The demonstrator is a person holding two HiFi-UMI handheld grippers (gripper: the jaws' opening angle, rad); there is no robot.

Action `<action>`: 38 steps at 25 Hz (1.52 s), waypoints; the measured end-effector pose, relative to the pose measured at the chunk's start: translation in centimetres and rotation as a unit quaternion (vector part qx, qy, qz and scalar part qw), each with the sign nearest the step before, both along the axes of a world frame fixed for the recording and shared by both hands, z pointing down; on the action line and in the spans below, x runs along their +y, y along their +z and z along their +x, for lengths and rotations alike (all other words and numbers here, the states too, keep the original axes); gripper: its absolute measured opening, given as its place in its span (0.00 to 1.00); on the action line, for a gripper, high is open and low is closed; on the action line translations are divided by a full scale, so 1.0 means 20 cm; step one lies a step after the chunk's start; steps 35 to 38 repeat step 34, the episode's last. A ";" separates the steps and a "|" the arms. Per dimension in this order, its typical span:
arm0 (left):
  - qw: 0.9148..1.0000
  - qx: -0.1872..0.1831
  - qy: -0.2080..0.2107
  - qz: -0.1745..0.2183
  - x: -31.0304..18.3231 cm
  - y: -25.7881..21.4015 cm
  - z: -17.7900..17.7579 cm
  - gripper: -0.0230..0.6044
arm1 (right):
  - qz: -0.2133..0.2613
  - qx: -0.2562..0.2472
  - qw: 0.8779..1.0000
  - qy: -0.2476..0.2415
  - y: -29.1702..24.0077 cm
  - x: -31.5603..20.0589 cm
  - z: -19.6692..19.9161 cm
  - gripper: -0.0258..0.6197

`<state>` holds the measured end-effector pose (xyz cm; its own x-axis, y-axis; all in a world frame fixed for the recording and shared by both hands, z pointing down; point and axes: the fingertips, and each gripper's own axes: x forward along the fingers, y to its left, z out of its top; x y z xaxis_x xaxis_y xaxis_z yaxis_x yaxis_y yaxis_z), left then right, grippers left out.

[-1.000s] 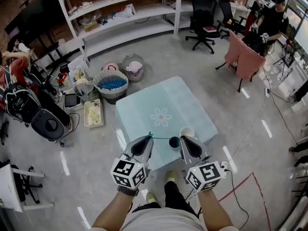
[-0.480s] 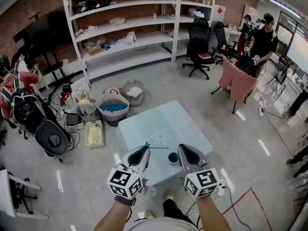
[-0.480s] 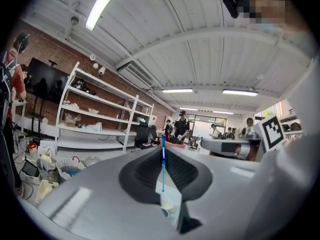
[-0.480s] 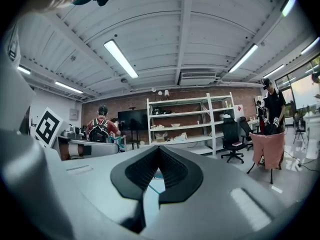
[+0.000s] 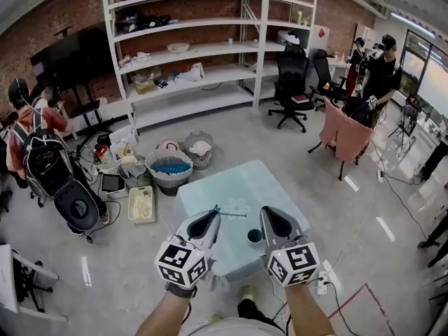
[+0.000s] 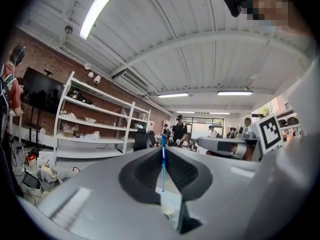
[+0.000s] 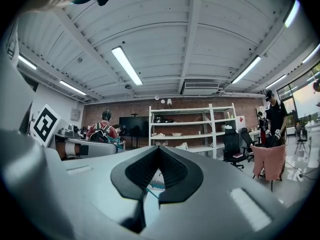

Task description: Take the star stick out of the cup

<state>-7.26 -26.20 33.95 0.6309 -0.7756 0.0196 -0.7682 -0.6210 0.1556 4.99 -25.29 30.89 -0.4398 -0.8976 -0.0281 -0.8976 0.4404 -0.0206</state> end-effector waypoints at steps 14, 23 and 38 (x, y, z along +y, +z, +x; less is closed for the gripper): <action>1.000 -0.004 -0.010 0.024 0.11 -0.10 -0.04 0.07 | 0.013 0.013 1.000 0.003 -0.07 0.10 -0.01 0.05; 1.000 -0.001 -0.007 0.020 0.12 -0.10 -0.04 0.07 | 0.009 0.009 1.000 0.001 -0.07 0.11 -0.03 0.05; 1.000 -0.003 -0.011 0.021 0.10 -0.13 -0.05 0.07 | 0.005 0.012 1.000 -0.005 -0.07 0.09 -0.06 0.05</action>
